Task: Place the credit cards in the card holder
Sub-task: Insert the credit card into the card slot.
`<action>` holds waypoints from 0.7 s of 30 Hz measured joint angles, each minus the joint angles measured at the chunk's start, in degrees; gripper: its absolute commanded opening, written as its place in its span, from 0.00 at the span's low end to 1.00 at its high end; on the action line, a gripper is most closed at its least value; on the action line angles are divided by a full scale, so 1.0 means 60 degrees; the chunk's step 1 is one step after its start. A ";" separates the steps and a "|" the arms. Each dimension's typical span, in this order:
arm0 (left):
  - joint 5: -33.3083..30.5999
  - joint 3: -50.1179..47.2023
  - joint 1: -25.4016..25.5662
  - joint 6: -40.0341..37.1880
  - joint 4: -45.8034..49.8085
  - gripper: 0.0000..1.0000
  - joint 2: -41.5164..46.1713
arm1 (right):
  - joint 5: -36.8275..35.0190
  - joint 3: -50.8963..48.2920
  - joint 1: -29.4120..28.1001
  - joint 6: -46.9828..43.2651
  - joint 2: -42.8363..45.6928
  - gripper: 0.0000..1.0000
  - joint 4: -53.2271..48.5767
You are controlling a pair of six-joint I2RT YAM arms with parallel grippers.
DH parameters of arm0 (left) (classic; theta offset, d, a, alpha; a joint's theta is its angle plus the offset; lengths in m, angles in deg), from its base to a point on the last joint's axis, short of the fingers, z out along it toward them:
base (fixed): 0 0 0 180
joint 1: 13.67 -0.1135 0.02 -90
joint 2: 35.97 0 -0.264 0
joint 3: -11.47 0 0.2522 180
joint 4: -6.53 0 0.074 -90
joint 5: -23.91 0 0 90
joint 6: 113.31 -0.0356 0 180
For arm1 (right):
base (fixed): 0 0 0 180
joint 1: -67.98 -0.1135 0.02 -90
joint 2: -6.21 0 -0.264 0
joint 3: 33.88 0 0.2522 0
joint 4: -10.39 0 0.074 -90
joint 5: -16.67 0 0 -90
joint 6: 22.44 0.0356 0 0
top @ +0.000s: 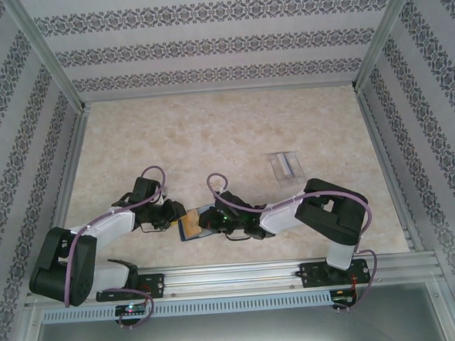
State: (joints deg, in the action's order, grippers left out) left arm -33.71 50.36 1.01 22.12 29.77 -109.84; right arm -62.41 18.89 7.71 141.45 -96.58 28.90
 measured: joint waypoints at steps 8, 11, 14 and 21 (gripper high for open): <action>0.0029 0.0015 0.0000 -0.0058 -0.0007 0.38 0.0040 | -0.0036 0.0397 0.0011 -0.0841 0.0401 0.20 -0.1621; 0.0029 0.0033 0.0000 -0.0098 0.0007 0.38 0.0040 | -0.0036 0.0568 0.0011 -0.1104 0.0423 0.16 -0.1982; 0.0036 0.0033 0.0000 -0.0102 0.0004 0.38 0.0036 | -0.0025 0.0681 0.0007 -0.1326 0.0419 0.09 -0.2248; 0.0073 0.0058 0.0000 -0.0178 0.0004 0.39 -0.0029 | 0.0197 0.1271 0.0007 -0.1457 -0.0004 0.08 -0.2433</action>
State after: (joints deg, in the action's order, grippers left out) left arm -33.27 50.71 1.01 21.05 29.79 -110.01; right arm -61.23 26.51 7.75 132.71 -96.60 14.30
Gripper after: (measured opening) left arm 0.385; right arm 0.086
